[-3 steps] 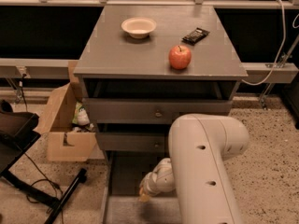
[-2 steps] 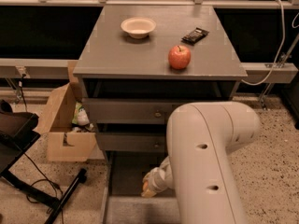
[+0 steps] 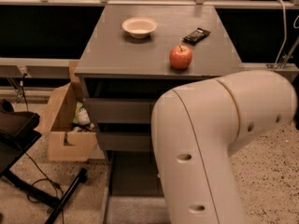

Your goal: Pick orange from bottom drawer and place on counter

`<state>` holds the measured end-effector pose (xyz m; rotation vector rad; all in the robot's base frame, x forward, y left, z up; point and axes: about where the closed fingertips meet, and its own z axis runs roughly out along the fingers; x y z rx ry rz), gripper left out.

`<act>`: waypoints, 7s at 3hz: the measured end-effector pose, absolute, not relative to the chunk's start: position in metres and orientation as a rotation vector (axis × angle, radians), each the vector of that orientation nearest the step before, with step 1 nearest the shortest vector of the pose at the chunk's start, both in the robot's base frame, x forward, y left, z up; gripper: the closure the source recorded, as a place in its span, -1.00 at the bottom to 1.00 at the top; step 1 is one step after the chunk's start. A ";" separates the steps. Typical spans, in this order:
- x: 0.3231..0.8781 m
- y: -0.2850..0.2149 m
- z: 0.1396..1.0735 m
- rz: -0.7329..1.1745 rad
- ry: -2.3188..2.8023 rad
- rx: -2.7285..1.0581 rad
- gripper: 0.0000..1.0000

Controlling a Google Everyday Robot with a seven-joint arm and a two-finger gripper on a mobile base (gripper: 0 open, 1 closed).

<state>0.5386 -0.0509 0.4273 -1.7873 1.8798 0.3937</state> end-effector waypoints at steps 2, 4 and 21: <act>0.594 -0.117 0.519 0.427 1.886 -1.592 1.00; 0.593 -0.102 0.530 0.402 1.848 -1.616 1.00; 0.864 0.143 0.844 0.232 1.334 -1.543 -1.00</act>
Offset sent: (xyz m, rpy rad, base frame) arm 0.0391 -0.0540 0.0575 0.0438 -0.0497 -0.0657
